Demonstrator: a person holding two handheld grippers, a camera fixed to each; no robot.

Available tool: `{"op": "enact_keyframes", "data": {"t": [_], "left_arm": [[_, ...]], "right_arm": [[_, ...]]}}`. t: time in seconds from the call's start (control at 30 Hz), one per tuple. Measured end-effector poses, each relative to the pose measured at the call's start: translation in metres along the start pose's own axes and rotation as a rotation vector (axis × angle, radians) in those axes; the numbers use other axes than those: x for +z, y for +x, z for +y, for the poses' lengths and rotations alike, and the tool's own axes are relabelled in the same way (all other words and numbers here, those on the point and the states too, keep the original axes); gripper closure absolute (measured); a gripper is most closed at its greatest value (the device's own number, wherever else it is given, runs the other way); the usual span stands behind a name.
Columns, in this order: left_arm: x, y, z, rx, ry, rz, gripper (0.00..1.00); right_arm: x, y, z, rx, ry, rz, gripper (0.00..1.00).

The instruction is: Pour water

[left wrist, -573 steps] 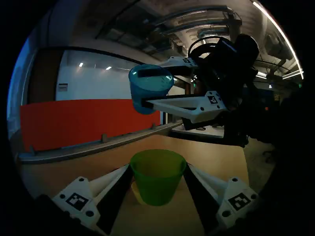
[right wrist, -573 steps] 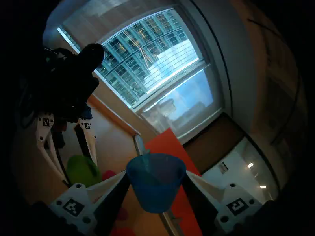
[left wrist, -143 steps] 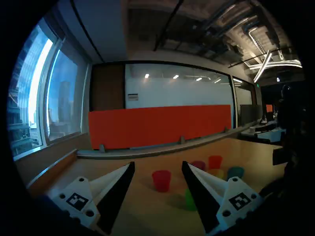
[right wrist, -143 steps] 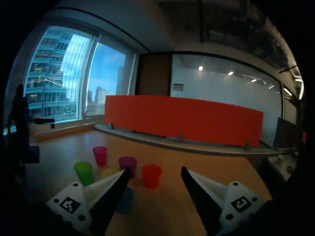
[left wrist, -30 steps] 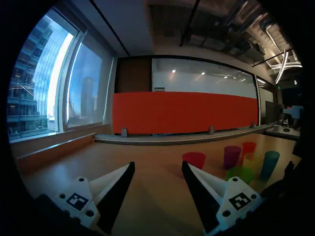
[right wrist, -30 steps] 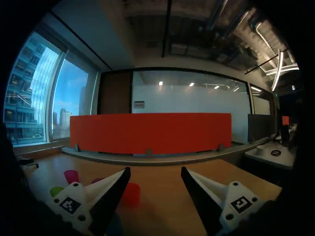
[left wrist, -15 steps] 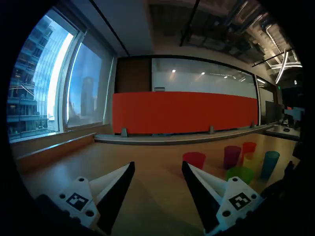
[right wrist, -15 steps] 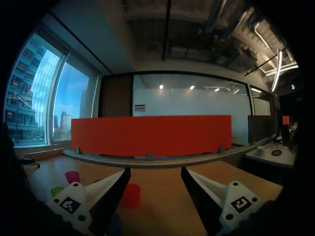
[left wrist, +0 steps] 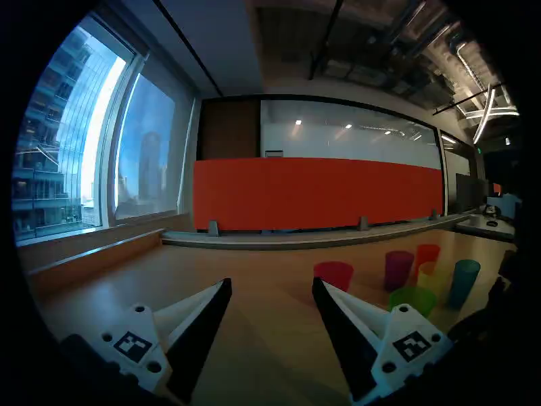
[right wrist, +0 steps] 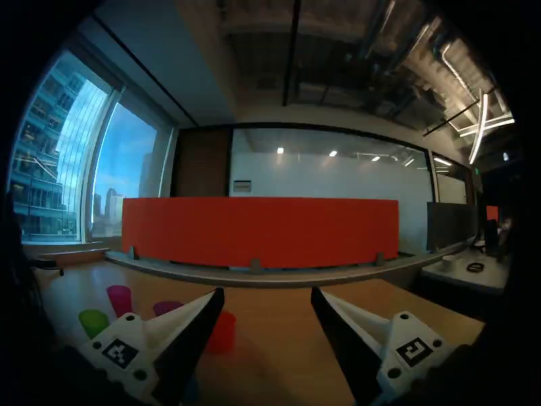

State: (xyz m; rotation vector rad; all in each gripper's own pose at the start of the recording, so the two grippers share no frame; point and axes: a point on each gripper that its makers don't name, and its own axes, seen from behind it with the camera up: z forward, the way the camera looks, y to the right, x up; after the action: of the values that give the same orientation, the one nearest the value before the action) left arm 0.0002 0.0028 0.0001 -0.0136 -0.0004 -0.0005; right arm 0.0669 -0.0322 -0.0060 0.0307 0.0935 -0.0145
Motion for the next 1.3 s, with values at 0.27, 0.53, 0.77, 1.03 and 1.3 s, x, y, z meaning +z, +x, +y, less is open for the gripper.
{"op": "enact_keyframes", "data": {"t": [0.27, 0.53, 0.77, 1.03, 1.3], "left_arm": [[0.0, 0.001, 0.0, 0.0, 0.0, 0.0, 0.12], [0.0, 0.0, 0.0, 0.0, 0.0, 0.0, 0.12], [0.0, 0.0, 0.0, 0.0, 0.0, 0.0, 0.12], [0.0, 0.0, 0.0, 0.0, 0.0, 0.0, 0.12], [0.0, 0.0, 0.0, 0.0, 0.0, 0.0, 0.12]], "right_arm": [[0.009, -0.012, -0.001, 0.001, 0.006, 0.012, 0.01], [0.017, -0.026, 0.008, 0.025, -0.006, -0.005, 0.01], [0.023, -0.03, 0.014, 0.038, -0.018, -0.021, 0.01], [0.014, -0.049, 0.019, 0.028, -0.013, -0.055, 0.01], [0.004, -0.059, 0.028, 0.021, -0.028, -0.066, 0.01]]}}
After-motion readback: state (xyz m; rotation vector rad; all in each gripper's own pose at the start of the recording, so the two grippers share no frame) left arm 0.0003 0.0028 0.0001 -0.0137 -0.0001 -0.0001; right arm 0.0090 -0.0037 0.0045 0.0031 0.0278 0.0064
